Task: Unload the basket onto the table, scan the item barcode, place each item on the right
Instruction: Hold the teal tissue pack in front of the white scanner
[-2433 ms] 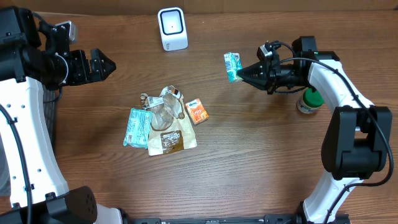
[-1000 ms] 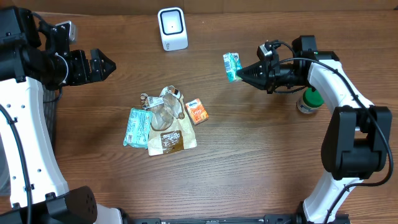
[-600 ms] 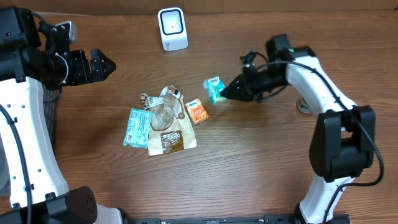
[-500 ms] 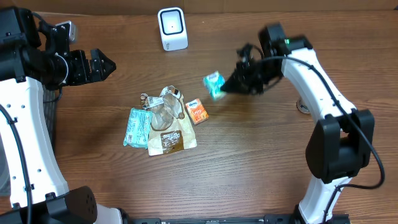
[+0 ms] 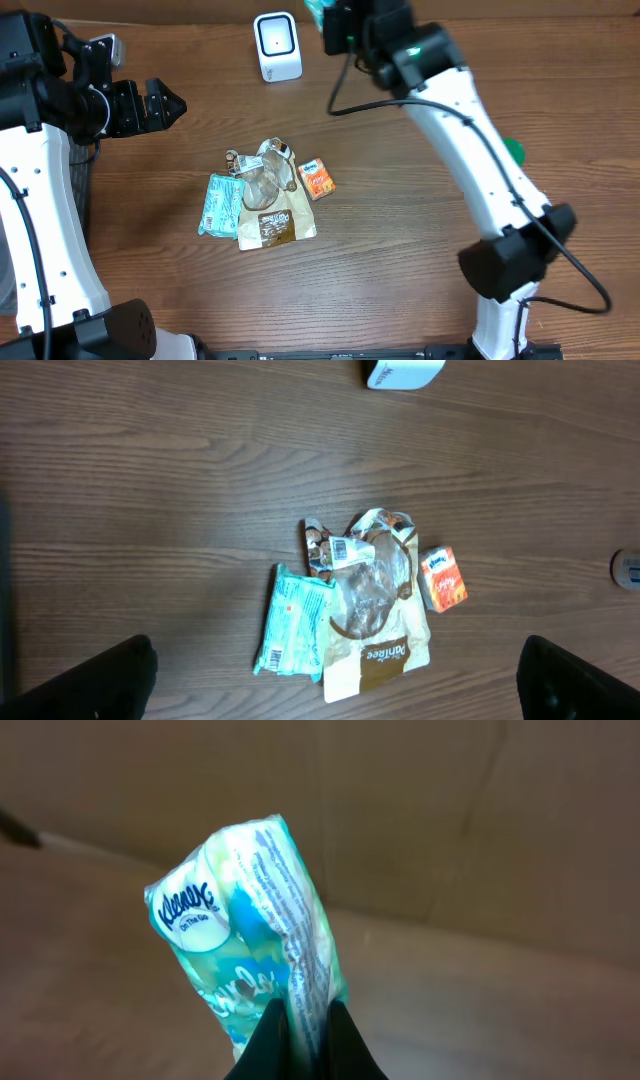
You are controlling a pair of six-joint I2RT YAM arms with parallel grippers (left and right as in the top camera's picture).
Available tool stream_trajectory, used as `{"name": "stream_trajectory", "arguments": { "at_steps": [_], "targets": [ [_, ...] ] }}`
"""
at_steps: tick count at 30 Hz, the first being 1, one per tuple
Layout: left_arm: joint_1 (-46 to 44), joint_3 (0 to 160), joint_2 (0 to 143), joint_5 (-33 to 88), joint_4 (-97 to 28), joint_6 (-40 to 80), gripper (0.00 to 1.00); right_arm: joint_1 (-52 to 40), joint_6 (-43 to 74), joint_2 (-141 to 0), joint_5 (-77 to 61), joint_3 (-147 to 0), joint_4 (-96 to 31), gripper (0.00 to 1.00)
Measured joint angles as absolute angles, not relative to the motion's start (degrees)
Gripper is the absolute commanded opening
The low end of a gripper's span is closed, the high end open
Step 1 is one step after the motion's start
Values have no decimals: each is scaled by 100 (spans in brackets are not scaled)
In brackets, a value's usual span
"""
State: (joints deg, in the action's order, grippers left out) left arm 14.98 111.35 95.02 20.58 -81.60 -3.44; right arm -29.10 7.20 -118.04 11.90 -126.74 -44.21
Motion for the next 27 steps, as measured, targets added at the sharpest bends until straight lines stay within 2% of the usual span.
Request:
{"name": "stream_trajectory", "arguments": {
  "at_steps": [8,16,21,27],
  "targets": [
    [1498,11135,9502,2058,-8160,-344,100,-3144,-266,-13168,2082,-12674,-2298,4],
    [1498,11135,9502,2056,-8160,-344,100,-3183,-2060,-14475,2462,-12674,-449,4],
    [1498,11135,9502,2056,-8160,-344,99,-3334,-3232,-14927,2812,-12674,174,4],
    [1498,11135,9502,2056,-8160,-344,100,-3507,-3837,-15039,2978,-12674,237,4]
  ]
}}
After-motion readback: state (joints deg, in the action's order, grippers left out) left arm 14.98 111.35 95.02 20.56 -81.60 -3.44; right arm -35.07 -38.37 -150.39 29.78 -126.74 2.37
